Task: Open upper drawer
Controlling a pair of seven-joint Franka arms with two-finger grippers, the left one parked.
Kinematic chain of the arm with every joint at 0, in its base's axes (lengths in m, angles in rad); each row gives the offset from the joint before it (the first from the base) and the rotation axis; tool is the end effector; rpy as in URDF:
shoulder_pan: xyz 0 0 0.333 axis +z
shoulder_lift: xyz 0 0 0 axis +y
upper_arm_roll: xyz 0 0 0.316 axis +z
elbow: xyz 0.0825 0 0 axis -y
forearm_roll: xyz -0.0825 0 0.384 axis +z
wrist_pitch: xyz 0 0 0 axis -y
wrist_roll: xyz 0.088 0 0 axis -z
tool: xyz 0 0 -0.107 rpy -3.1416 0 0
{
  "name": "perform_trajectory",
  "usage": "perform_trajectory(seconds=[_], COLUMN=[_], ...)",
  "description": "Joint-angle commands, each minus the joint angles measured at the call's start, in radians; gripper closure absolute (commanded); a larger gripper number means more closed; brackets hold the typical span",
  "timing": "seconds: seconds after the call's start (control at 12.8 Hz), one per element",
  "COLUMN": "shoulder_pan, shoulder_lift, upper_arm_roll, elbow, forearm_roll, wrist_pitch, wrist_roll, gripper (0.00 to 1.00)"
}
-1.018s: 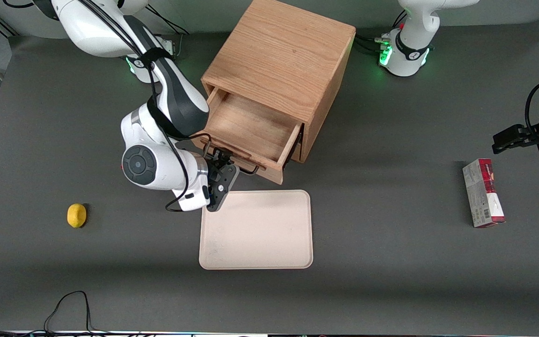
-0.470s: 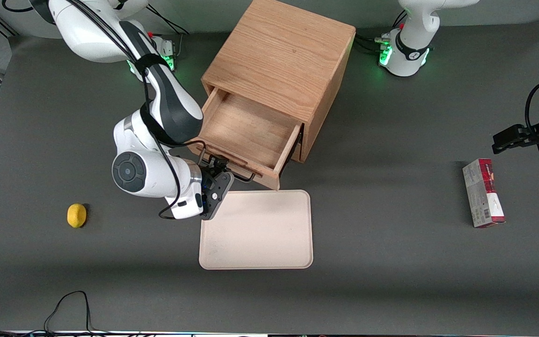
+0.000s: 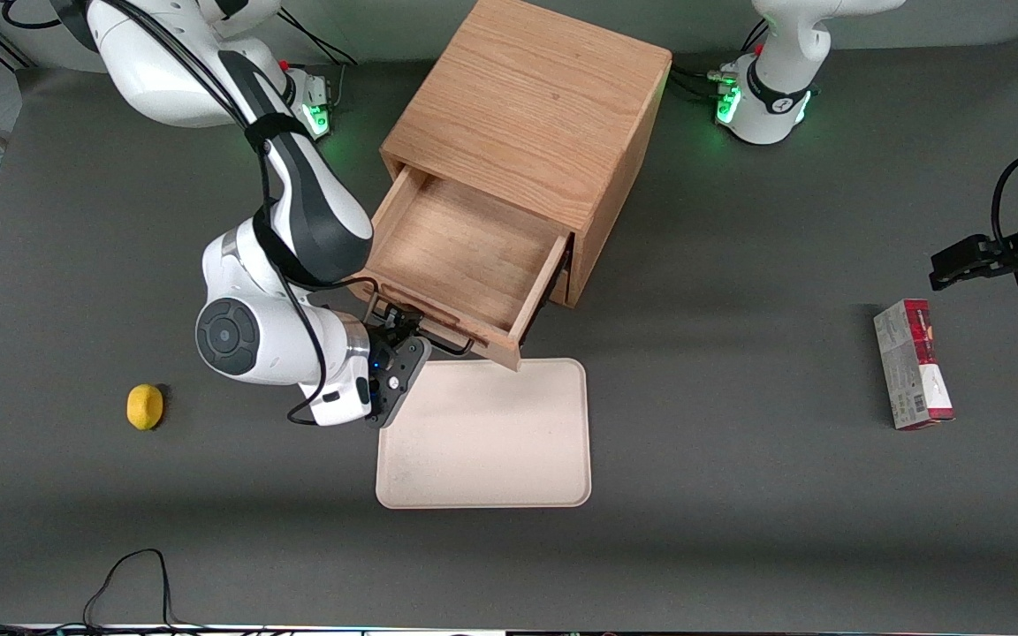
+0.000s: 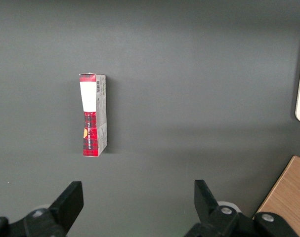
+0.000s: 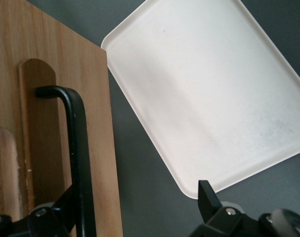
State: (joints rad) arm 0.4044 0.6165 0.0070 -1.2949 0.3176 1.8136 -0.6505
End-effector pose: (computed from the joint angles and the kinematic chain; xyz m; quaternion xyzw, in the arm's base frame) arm 0.6483 0.3098 0.3815 -0.8735 -0.4595 0.0296 0.1581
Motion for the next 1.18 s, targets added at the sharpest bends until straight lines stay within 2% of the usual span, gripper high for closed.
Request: perform_trajectory(seconds=[0.0, 1.1], shoulder_pan=[-0.024, -0.056], shoulder_lift=[0.037, 0.107], upper_arm_roll=[0.007, 0.007], elbow=[0.055, 0.163], forearm_roll=[-0.022, -0.023], wrist_pitch=[-0.002, 0.001], wrist_roll=[-0.024, -0.021], gripper=[0.00, 0.00])
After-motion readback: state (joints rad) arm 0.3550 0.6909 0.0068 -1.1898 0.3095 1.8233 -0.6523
